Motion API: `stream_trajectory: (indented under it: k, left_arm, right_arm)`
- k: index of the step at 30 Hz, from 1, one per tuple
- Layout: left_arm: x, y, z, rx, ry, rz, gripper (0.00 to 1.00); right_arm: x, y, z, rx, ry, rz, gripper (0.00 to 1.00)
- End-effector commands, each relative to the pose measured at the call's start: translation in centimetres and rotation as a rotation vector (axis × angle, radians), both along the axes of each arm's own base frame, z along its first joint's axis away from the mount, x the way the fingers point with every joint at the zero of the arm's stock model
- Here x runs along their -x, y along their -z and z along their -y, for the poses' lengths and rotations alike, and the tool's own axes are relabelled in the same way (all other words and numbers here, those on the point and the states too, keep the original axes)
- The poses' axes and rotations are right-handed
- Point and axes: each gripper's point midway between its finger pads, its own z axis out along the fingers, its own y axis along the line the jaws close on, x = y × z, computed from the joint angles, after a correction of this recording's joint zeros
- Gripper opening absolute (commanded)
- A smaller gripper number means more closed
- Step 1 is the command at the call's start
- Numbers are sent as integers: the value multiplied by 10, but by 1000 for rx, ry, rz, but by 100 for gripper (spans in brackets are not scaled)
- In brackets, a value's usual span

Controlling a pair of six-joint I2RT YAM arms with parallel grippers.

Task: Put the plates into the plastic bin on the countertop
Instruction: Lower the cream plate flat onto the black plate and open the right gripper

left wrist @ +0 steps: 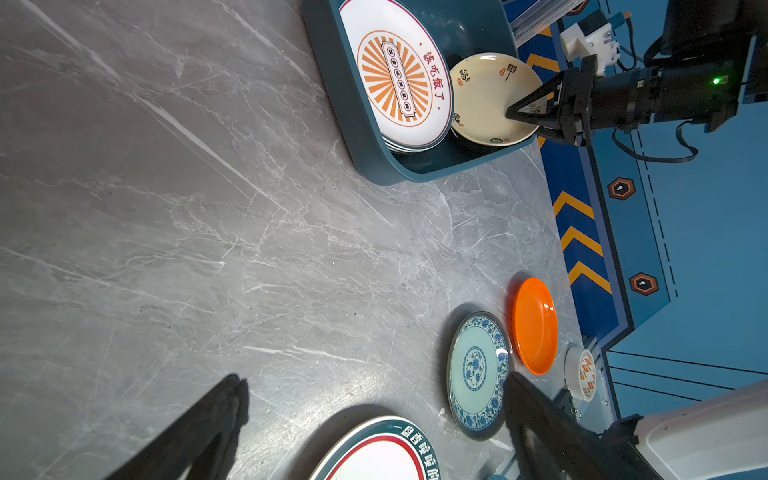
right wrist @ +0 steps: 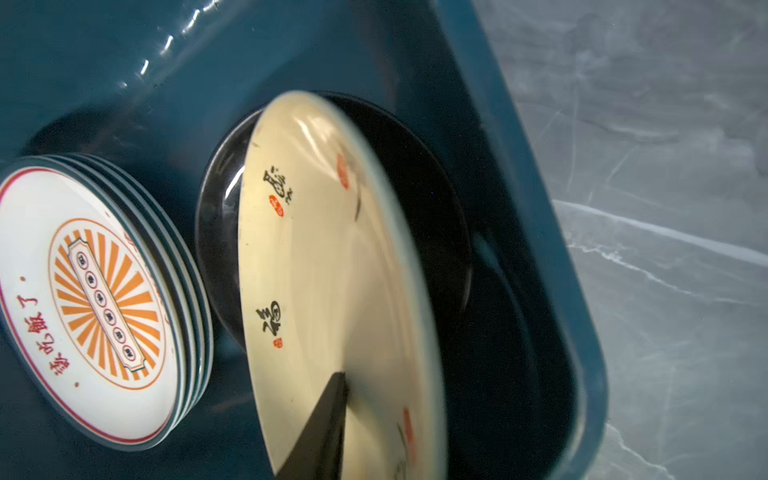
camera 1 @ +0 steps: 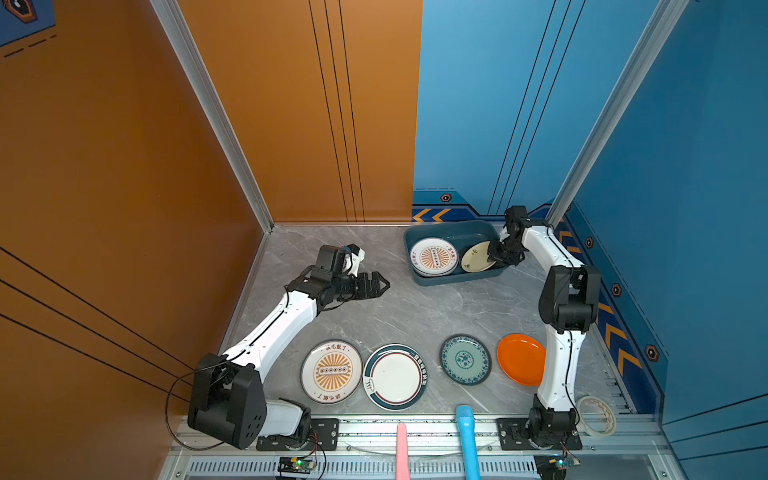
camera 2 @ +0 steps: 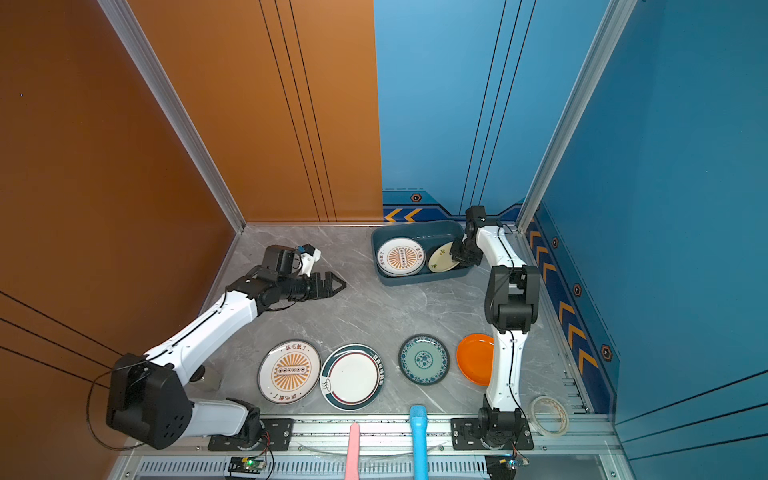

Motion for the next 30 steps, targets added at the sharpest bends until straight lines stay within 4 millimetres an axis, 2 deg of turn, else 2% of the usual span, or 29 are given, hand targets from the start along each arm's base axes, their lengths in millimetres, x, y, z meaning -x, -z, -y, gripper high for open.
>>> stream_trajectory:
  k: [1, 8, 21, 30]
  left_arm:
    - [1, -3, 1, 2, 21, 0, 98]
    - [1, -13, 1, 5, 30, 16, 98]
    - [4, -13, 1, 6, 36, 18, 98]
    - [7, -13, 1, 11, 41, 18, 98]
  right_arm:
    - [2, -3, 4, 41, -12, -20, 33]
    - [2, -23, 6, 105, -13, -3, 41]
    - [9, -44, 17, 186, -12, 5, 42]
    - [15, -49, 17, 200, -21, 4, 42]
